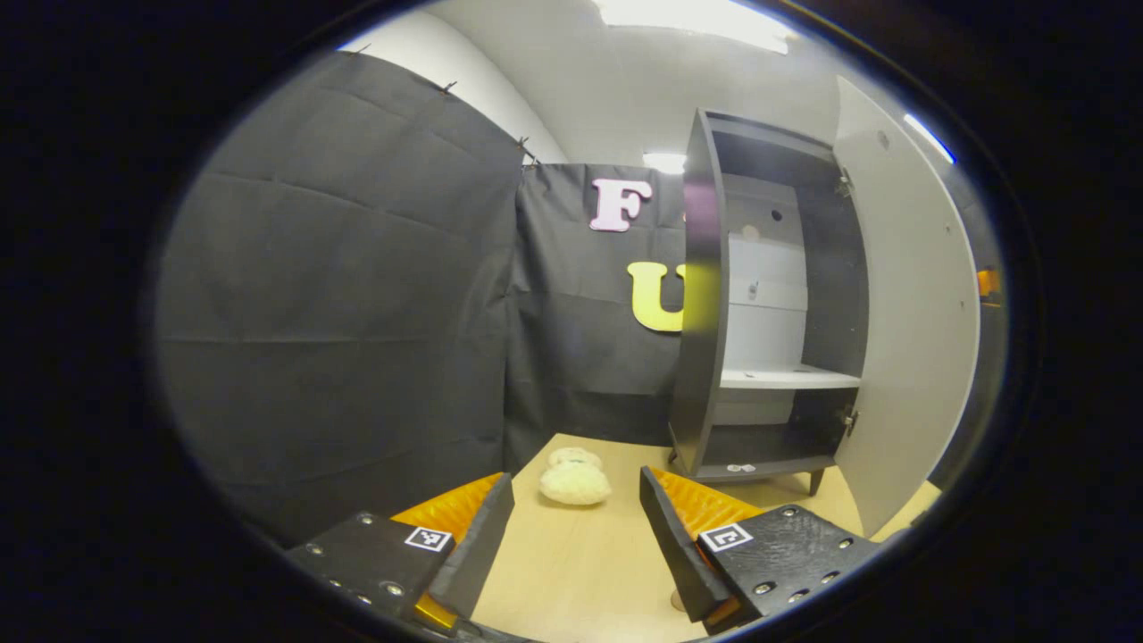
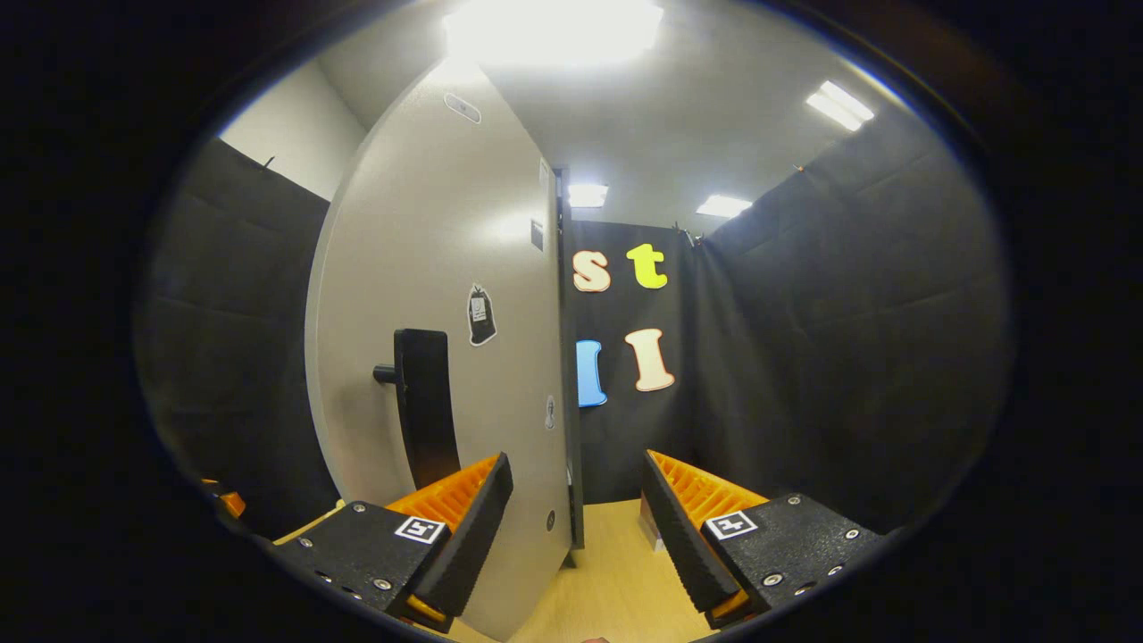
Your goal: Open the cabinet door with the right hand, grasp the bottle in the cabinet with the left hand and place it on the coaster, then close the cabinet door with the right hand.
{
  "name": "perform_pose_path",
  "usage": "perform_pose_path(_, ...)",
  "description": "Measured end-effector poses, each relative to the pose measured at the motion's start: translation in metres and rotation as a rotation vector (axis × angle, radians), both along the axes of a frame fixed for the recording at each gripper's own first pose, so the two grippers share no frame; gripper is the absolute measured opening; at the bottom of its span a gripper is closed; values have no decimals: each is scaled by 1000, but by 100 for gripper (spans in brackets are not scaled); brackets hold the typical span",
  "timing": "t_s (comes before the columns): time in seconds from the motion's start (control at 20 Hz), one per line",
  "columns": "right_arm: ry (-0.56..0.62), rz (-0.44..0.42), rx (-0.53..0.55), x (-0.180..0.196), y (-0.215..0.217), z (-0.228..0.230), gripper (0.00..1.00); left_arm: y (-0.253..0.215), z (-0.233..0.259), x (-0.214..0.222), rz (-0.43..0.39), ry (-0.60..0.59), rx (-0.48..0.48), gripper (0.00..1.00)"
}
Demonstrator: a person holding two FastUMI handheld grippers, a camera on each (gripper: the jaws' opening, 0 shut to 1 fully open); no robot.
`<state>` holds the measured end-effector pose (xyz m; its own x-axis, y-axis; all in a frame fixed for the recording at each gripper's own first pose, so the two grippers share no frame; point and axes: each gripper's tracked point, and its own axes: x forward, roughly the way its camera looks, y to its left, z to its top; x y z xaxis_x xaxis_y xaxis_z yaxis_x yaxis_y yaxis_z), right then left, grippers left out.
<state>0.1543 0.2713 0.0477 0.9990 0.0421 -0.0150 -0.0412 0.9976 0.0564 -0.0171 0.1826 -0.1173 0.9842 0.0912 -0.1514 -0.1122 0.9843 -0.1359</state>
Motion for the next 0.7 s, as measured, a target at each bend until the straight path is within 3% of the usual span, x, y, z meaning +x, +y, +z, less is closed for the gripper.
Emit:
perform_pose_path(0.05,0,13,6,0,8,0,90,5,1,-3,5,-1,2,89)
perform_pose_path(0.1,-1,27,11,1,17,1,90,8,0,-6,8,1,4,84)
perform_pose_path(0.2,-5,47,20,3,31,2,90,17,-3,-11,20,12,5,88)
perform_pose_path(0.65,-18,134,48,25,91,-4,90,55,-12,-39,71,36,0,84)
perform_pose_path(0.7,-15,147,47,28,97,-5,90,61,-12,-42,79,39,3,88)
